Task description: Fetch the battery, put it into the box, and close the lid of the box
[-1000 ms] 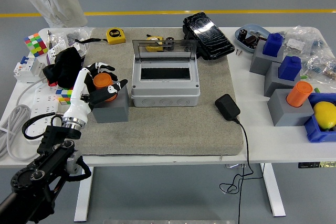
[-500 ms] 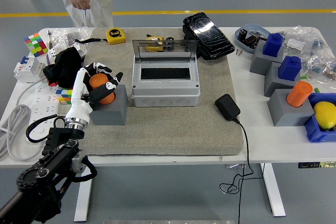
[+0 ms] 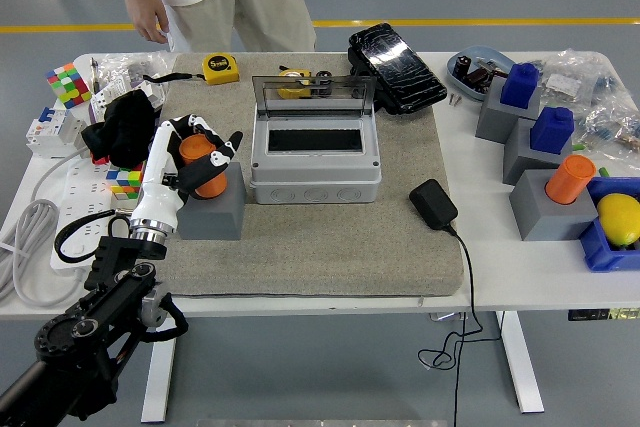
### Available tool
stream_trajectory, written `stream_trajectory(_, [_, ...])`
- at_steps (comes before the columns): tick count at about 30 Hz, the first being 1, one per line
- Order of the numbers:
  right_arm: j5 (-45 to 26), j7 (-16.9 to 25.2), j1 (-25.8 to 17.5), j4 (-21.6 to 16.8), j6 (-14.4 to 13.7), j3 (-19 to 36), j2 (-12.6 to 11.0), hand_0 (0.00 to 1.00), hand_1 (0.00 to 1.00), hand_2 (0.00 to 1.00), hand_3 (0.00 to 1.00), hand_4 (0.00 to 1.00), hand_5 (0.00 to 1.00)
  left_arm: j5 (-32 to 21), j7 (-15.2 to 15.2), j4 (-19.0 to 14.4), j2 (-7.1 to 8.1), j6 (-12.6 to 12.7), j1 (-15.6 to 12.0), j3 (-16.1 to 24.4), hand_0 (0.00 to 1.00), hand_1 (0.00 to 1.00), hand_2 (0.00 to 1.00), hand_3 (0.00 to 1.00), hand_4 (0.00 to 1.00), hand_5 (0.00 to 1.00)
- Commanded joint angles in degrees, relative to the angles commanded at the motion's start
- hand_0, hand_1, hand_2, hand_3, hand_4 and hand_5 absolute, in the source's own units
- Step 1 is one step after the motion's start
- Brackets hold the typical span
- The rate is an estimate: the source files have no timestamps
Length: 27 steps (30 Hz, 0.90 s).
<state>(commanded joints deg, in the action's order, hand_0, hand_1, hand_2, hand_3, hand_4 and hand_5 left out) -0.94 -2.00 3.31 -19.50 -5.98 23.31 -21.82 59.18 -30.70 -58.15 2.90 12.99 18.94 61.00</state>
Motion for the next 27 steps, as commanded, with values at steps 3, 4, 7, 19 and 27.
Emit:
stream_trajectory(3, [0.05, 0.09, 0.15, -0.04, -0.06, -0.06, -0.13, 0.546, 0.604, 0.595, 0.547, 0.930, 0.489, 3.53, 1.34, -2.06, 0.96, -0.09, 1.00, -0.96, 0.078, 0.084, 0.191, 0.213, 0.686, 0.002])
stream_trajectory(4, [0.04, 0.13, 0.19, -0.05, -0.08, -0.09, -0.17, 0.546, 0.604, 0.595, 0.547, 0.930, 0.489, 5.08, 2.15, -2.97, 1.42, 0.31, 1.52, -1.48, 0.078, 0.084, 0.191, 0.213, 0.686, 0.002])
stream_trajectory(7, [-0.03, 0.18, 0.30, -0.05, -0.11, -0.33, -0.28, 0.546, 0.604, 0.595, 0.547, 0.930, 0.489, 9.80, 4.88, -5.50, 2.73, 0.89, 3.26, -3.23, 0.078, 0.084, 0.191, 0.213, 0.686, 0.002])
stream_trajectory(19, [-0.25, 0.22, 0.36, -0.10, -0.12, -1.02, -0.39, 0.545, 0.602, 0.593, 0.548, 0.930, 0.489, 29.37, 17.98, -5.91, 3.55, 2.66, 14.93, -14.81, 0.082, 0.086, 0.194, 0.222, 0.758, 0.002])
stream_trajectory(27, [-0.43, 0.22, 0.07, -0.12, -0.18, -0.99, -0.49, 0.546, 0.602, 0.591, 0.547, 0.930, 0.488, 37.23, 21.68, 0.29, -0.59, 3.92, 22.84, -22.81, 0.097, 0.102, 0.202, 0.243, 0.870, 0.002])
